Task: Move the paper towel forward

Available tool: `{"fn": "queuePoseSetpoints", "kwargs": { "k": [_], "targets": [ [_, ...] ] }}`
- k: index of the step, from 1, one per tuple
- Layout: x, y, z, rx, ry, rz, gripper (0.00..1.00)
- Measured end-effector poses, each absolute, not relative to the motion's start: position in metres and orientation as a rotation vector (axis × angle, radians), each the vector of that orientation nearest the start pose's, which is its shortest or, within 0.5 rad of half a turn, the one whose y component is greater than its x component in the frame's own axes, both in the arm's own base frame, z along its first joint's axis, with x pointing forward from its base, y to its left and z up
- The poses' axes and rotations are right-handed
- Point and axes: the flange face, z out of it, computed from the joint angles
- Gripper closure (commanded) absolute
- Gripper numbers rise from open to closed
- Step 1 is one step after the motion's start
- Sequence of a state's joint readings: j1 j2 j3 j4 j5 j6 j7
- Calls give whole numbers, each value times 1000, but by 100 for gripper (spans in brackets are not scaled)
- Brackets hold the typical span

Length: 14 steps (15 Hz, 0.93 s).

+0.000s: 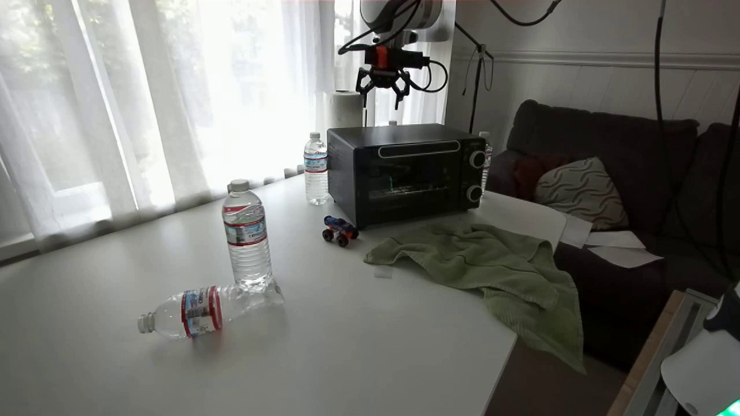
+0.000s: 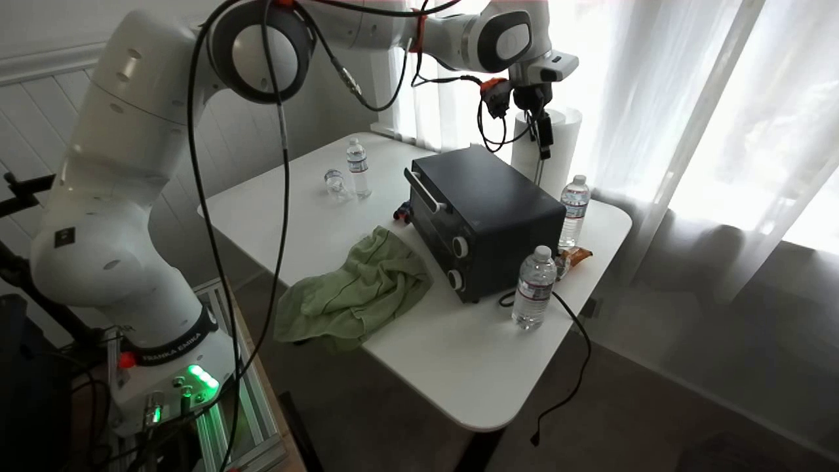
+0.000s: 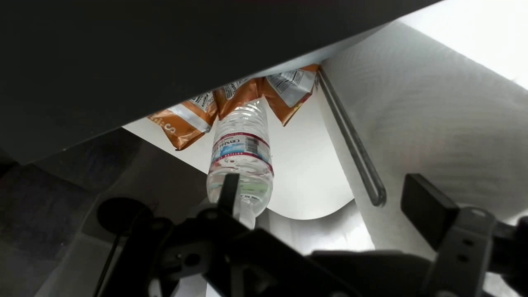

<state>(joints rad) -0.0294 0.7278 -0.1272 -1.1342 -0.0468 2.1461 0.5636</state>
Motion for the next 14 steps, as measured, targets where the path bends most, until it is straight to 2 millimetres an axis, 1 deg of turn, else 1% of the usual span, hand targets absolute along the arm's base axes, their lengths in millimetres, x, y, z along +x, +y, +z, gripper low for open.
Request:
{"fn": "queuePoseSetpoints", "kwargs": {
  "k": [4,10,14],
  "targets": [
    [776,-94,398,-2993,1069,-442,0],
    [783,-93,399,-2953,1098,-461,0],
    [786,-95,394,-2948,1102,-466,0]
  ]
}}
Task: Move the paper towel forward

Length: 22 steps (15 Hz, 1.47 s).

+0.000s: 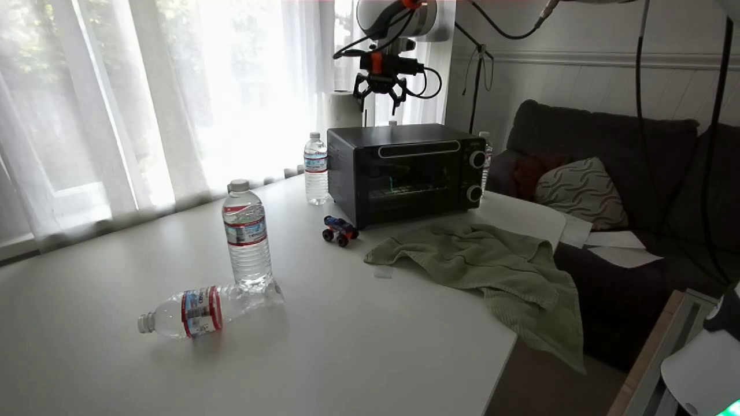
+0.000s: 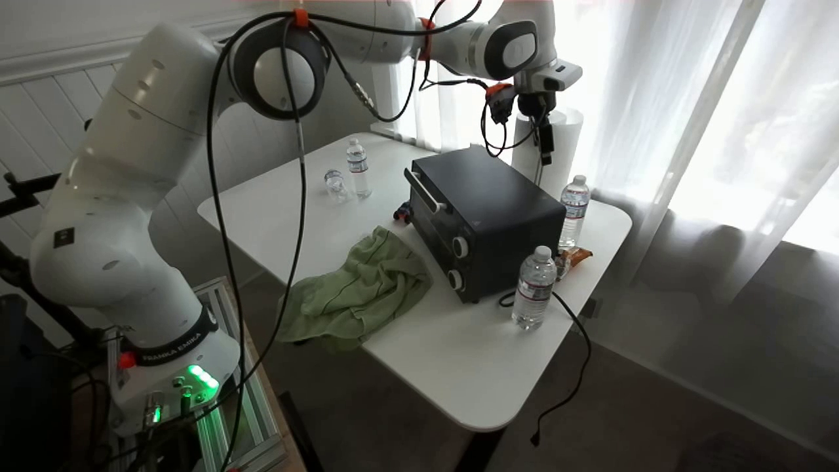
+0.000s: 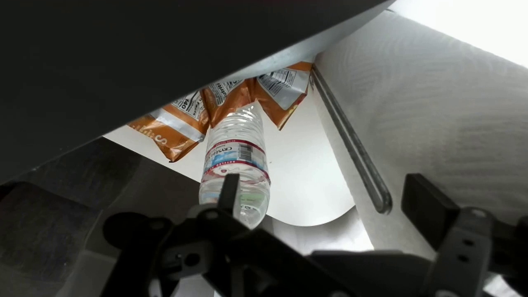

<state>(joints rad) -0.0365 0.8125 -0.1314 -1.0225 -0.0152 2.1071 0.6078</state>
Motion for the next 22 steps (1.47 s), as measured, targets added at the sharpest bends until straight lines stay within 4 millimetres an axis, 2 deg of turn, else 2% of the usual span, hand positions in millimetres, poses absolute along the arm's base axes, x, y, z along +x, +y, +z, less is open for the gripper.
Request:
{"fn": "queuePoseSetpoints", "kwargs": {
  "k": [1,2,4,8,10,11,12,13,14,16,18,20,22],
  "targets": [
    [787,-96,393,-2947,1104,-468,1],
    [787,-97,392,-2945,1105,-473,22],
    [789,-99,390,-2937,1106,-489,30],
    [791,-102,390,-2923,1106,-520,58],
    [793,-101,388,-2918,1096,-530,56],
    [794,-100,387,-2917,1085,-538,63],
    [795,-99,386,-2914,1068,-548,54],
    [796,-98,384,-2911,1043,-561,41],
    [797,-98,382,-2910,1018,-572,45],
    [800,-101,378,-2910,971,-609,34],
    [803,-106,372,-2910,925,-647,59],
    [805,-109,366,-2905,896,-667,68],
    [805,-109,365,-2898,879,-665,83]
  ]
}}
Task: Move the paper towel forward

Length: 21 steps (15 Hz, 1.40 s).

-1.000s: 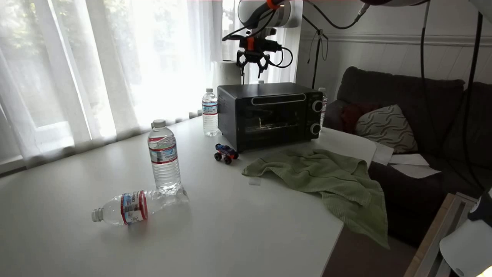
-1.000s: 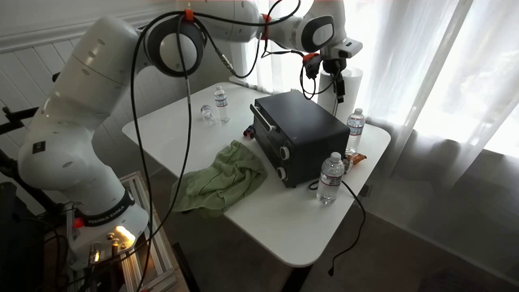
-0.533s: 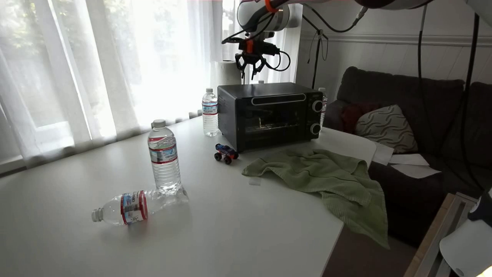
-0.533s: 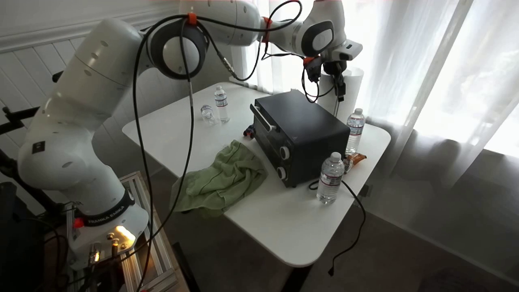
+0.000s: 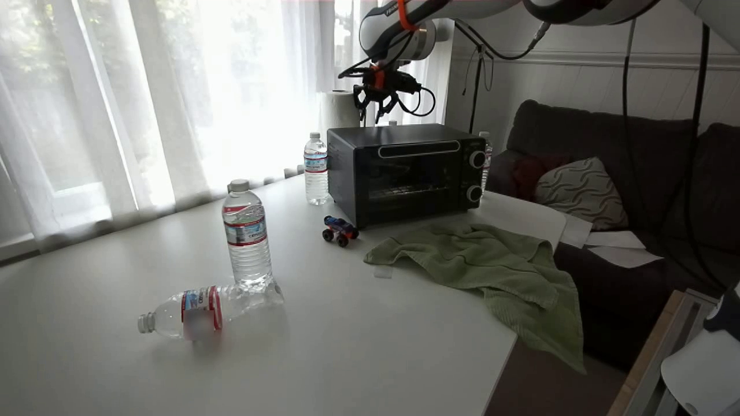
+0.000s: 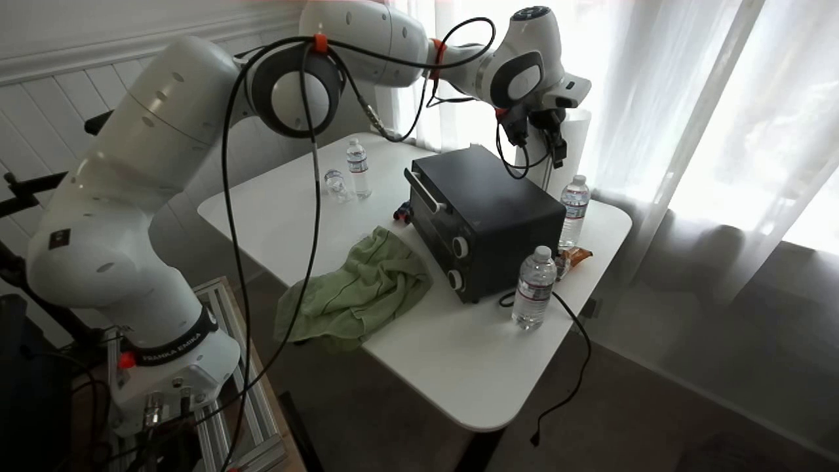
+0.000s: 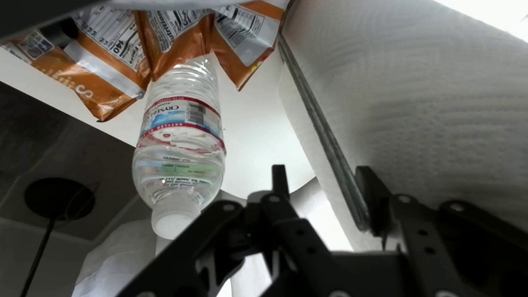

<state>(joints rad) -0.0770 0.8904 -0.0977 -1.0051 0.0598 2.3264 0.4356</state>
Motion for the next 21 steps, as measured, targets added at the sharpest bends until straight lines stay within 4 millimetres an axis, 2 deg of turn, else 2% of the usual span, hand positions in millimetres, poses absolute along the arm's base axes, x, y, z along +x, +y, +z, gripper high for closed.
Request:
{"fn": "queuePoseSetpoints", "kwargs": {
  "k": [2,3,13,16,21],
  "targets": [
    [806,-106,366,-2887,867,-665,97],
    [806,-104,367,-2883,861,-665,99],
    [808,-100,368,-2886,817,-678,98],
    [810,-91,381,-2850,799,-729,98],
    [809,-81,416,-2787,786,-792,98]
  ]
}}
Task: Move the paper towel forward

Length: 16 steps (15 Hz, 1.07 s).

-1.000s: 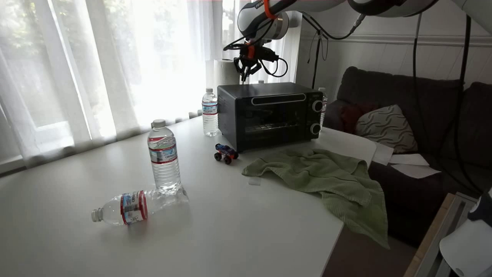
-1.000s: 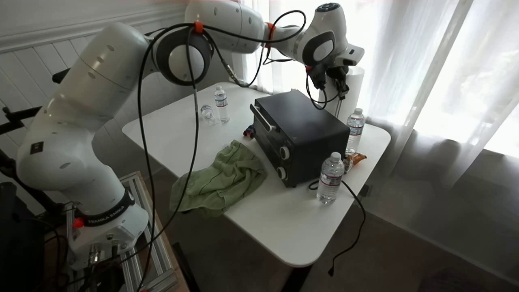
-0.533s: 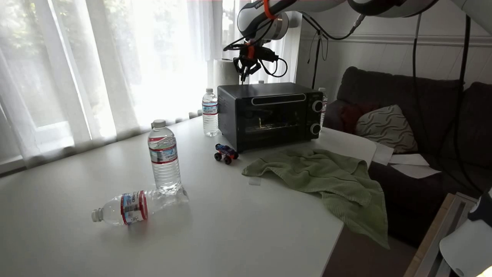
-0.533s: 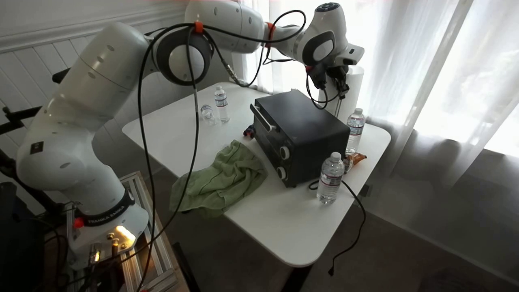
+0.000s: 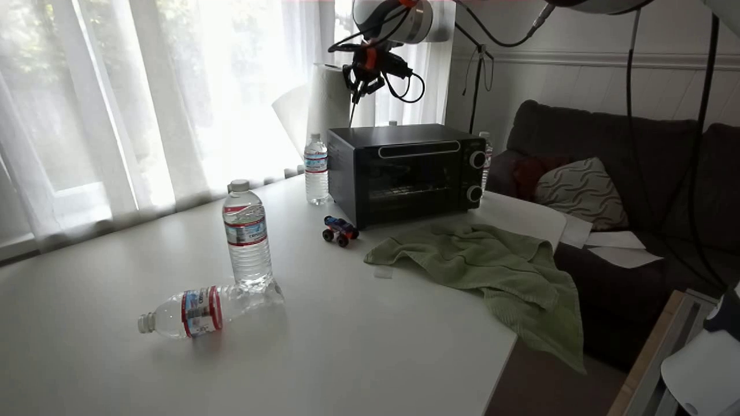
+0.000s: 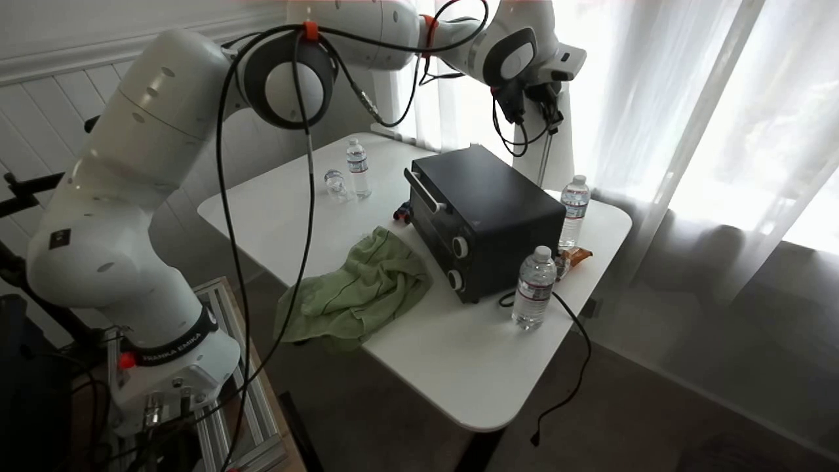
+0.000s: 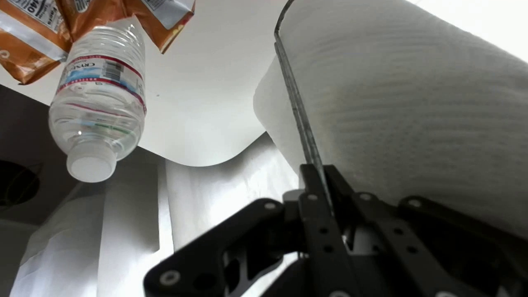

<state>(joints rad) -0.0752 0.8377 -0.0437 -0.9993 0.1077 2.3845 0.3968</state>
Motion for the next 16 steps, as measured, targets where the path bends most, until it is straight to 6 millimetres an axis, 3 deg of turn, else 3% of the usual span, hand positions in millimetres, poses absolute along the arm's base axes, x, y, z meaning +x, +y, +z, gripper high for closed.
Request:
{"fn": "queuePoseSetpoints", "kwargs": {
  "k": [6,11,16],
  "targets": [
    [794,-79,476,-2758,784,-812,98],
    [760,-65,560,-2772,753,-763,98],
    [716,-27,634,-2773,668,-775,98]
  ]
}}
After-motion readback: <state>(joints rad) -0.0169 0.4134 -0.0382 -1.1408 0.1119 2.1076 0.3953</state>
